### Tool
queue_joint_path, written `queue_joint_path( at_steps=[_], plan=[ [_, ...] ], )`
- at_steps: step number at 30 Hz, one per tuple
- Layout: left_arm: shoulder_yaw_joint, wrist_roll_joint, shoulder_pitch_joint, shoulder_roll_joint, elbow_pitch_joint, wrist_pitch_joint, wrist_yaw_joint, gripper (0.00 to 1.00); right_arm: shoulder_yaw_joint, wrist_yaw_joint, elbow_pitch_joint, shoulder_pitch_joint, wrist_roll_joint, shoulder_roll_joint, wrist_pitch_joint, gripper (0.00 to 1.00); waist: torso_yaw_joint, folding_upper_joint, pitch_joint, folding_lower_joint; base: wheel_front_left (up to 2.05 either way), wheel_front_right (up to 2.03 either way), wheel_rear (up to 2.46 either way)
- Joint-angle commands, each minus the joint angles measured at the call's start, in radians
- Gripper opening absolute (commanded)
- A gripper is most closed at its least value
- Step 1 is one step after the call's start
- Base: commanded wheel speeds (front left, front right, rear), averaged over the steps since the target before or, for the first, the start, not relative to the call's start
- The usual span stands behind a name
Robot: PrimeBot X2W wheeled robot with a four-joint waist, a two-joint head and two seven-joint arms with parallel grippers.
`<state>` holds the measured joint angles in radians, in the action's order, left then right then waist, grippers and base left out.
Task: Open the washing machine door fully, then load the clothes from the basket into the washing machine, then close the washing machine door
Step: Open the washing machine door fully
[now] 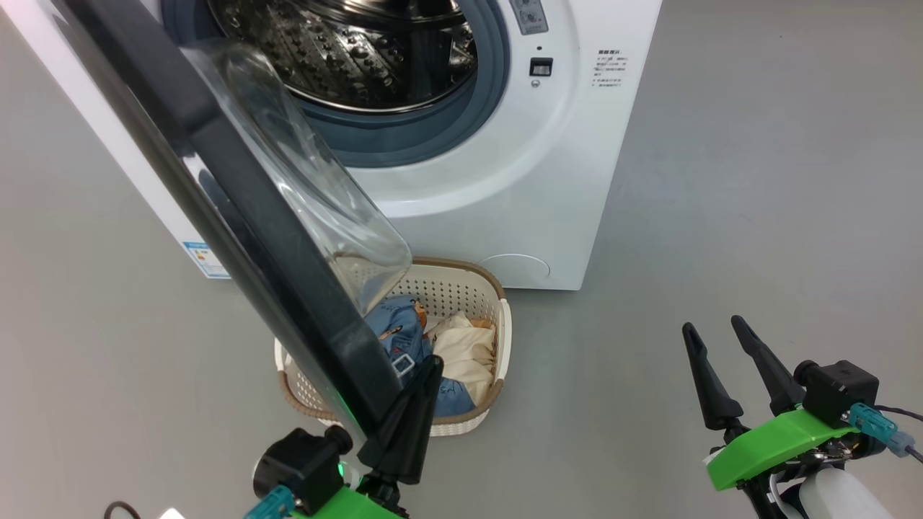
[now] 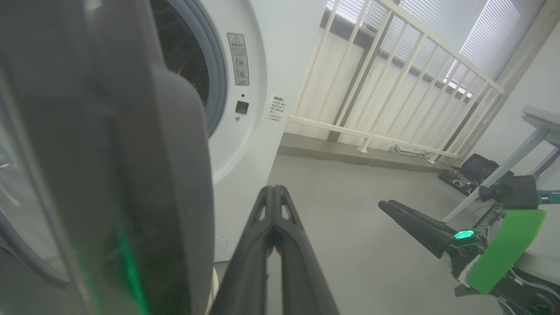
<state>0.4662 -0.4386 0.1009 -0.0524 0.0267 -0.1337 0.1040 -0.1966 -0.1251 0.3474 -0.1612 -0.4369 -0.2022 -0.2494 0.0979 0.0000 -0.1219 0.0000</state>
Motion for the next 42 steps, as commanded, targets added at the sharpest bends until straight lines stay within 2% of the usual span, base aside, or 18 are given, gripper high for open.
queue_joint_path(
  at_steps=[1, 16, 42],
  plan=[
    [-0.027, -0.004, 0.035, 0.002, -0.015, -0.013, -0.006, 0.00, -0.019, -0.006, -0.026, -0.034, 0.013, -0.014, -0.012, 1.00, 0.001, 0.0000, -0.001, 0.0000, 0.00, 0.00, 0.00],
    [-0.048, -0.038, 0.076, 0.002, 0.116, -0.068, -0.026, 0.00, -0.018, -0.006, -0.034, -0.039, 0.020, -0.023, -0.012, 1.00, 0.019, 0.0000, -0.003, 0.0000, 0.00, 0.00, 0.00],
    [-0.059, -0.045, 0.016, -0.021, 0.060, -0.086, -0.070, 0.00, -0.009, -0.006, -0.039, -0.027, 0.031, -0.044, -0.012, 1.00, 0.153, 0.0000, 0.010, 0.0000, 0.00, 0.00, 0.00]
  ],
)
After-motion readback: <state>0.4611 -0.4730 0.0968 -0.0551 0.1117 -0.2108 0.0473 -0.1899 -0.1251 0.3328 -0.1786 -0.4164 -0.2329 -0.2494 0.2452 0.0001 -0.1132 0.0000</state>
